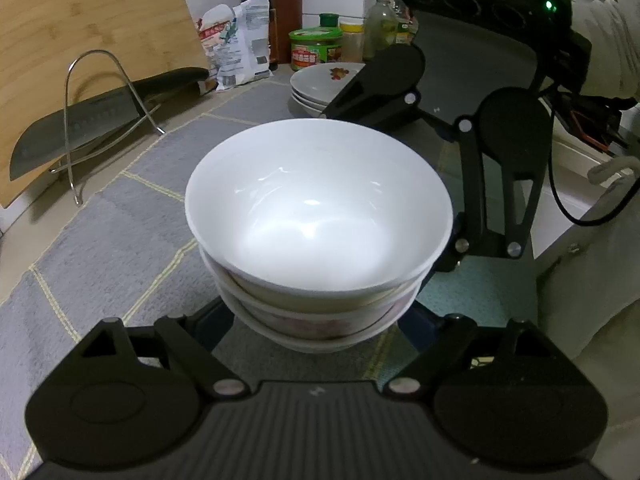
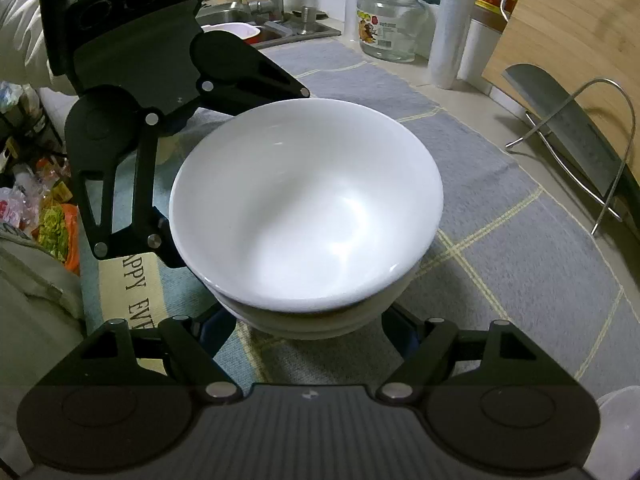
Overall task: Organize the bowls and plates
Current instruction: 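Lift the bowl stack off the mat with both grippers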
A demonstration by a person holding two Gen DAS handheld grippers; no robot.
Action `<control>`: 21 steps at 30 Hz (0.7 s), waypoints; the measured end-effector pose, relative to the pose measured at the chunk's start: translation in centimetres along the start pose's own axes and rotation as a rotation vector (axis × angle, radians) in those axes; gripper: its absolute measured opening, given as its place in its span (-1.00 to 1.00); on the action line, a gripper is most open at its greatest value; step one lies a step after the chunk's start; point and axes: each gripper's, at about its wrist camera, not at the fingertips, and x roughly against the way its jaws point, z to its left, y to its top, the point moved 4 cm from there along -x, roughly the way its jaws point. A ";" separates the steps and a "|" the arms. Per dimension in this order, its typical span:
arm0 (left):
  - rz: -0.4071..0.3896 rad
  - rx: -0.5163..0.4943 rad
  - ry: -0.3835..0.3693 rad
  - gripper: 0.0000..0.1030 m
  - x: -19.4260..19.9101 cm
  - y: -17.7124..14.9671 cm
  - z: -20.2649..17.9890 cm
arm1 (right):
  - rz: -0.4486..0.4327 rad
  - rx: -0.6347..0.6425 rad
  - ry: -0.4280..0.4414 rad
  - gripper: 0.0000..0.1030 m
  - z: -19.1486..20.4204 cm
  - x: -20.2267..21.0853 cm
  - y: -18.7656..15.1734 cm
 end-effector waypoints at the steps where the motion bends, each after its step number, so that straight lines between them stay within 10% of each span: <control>1: 0.000 -0.002 -0.002 0.70 0.0 0.0 0.0 | 0.000 0.001 0.005 0.56 0.0 0.0 0.0; 21: 0.004 -0.036 -0.045 0.68 -0.1 0.2 0.3 | 0.001 0.034 0.003 0.65 0.1 0.1 0.0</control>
